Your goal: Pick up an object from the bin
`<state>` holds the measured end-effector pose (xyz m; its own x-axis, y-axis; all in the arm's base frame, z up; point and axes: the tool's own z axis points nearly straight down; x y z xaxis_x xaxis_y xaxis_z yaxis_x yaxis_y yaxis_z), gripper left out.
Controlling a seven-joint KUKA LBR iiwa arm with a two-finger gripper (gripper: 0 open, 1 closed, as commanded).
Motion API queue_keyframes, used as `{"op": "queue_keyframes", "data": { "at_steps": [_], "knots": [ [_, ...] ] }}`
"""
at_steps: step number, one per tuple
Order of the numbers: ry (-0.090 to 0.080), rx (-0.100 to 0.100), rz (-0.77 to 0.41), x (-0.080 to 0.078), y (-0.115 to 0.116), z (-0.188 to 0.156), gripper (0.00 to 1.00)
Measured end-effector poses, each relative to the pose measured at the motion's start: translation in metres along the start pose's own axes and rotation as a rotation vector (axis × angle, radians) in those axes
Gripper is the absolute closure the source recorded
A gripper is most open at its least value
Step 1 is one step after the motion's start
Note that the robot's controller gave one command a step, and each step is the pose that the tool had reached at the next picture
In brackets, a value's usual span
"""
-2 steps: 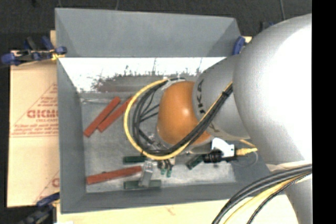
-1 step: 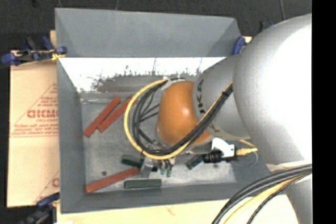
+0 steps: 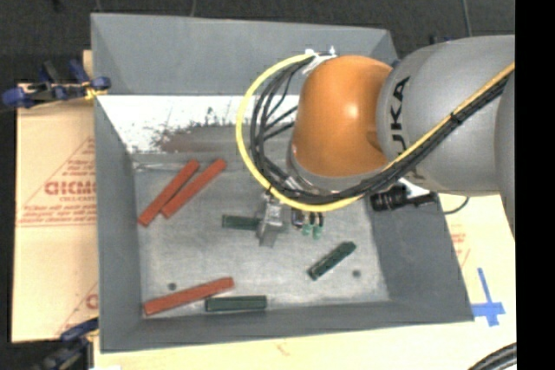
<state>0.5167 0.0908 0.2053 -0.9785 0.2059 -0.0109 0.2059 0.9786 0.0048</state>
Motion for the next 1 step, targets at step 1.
{"op": "queue_keyframes", "data": {
  "at_steps": [1],
  "knots": [
    [0.009, 0.005, -0.251, 0.0256, -0.0270, -0.0231, 1.00]
  ]
}}
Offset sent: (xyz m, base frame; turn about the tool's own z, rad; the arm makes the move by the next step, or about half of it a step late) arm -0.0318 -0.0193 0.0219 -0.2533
